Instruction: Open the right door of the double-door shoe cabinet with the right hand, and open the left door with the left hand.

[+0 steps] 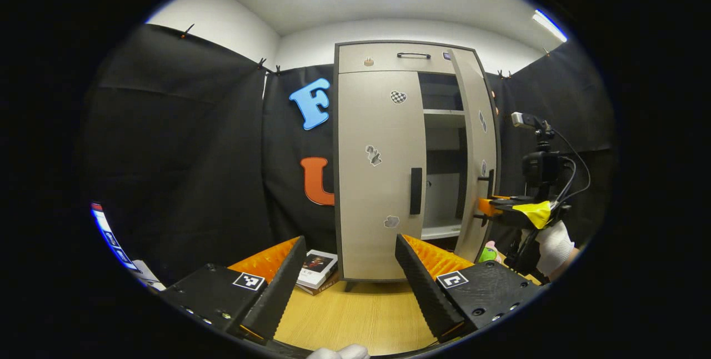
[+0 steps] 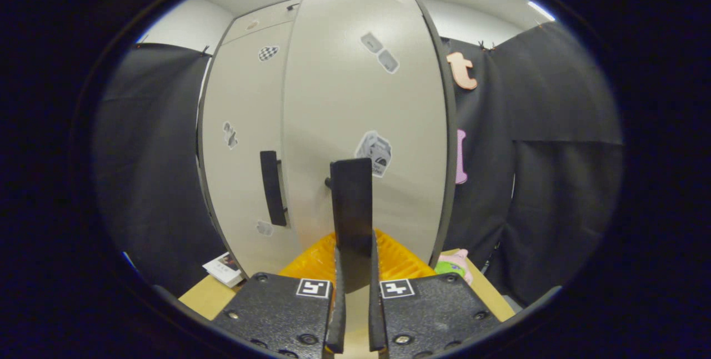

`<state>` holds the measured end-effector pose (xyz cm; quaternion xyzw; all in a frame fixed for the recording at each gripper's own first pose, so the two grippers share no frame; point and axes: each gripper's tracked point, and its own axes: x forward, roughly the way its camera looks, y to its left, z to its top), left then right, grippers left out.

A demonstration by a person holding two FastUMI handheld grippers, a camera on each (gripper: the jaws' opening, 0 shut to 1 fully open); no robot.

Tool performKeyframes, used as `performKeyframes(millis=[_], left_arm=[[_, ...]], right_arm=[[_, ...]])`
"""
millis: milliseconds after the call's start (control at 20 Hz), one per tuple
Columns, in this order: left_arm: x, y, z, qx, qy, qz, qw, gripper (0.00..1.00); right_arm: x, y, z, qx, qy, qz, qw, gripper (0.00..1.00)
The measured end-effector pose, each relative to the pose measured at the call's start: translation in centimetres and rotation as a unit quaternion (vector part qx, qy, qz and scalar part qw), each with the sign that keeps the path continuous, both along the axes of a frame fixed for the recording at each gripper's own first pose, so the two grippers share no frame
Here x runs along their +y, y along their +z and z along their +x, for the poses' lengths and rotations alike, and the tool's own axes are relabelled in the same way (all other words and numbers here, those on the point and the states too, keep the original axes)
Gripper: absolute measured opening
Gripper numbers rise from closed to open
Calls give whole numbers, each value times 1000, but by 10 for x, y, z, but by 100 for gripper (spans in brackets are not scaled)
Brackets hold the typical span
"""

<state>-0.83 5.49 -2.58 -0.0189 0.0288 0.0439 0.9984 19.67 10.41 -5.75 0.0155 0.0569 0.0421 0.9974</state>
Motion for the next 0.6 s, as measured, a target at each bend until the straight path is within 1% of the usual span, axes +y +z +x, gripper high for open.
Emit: performKeyframes(millis=[250, 550, 600], left_arm=[[-5, 0, 1, -3, -20, 2, 1000, 96], [-17, -2, 1, -5, -54, -1, 999, 96], [-19, -3, 3, -5, -58, -1, 998, 96]], right_arm=[[-16, -2, -7, 4, -11, 8, 1000, 17], [-30, 0, -13, 6, -21, 2, 1000, 10], [-31, 0, -10, 5, -21, 0, 1000, 8]])
